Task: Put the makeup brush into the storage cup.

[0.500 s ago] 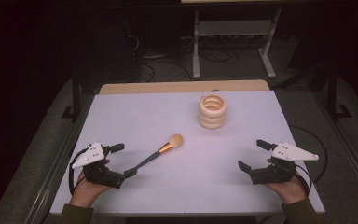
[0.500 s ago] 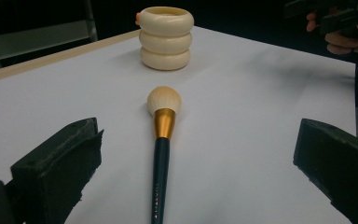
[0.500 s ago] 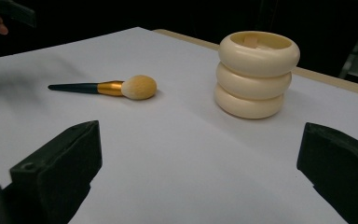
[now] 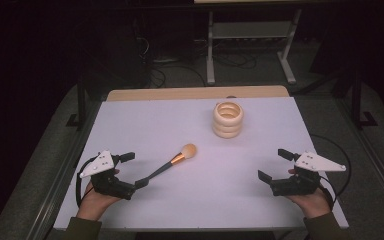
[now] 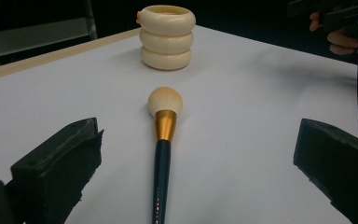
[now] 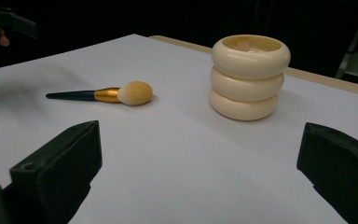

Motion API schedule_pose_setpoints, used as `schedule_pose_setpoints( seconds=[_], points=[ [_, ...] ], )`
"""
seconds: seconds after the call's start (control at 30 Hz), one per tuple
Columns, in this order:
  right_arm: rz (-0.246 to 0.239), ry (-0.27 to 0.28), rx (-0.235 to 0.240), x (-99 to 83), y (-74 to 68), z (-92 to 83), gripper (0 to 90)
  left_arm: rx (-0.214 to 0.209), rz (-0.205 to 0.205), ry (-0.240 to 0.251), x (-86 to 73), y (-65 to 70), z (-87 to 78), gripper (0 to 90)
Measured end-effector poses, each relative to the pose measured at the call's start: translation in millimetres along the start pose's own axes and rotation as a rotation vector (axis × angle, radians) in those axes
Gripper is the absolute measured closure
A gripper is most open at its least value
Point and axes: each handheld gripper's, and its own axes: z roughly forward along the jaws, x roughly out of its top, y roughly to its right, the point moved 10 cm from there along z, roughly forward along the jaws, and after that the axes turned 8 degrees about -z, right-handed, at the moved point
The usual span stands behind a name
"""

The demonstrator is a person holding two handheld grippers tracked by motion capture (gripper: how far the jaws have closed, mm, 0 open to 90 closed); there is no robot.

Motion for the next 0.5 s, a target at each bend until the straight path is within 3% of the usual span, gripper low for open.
schedule_pose_setpoints(
  seconds=[0.5],
  points=[
    [-0.035, -0.015, -0.01, -0.4, 1.1, 6.1, 0.0, 0.003, 0.01, -0.004, 6.8, -4.9, 6.6, 0.5]
  ],
)
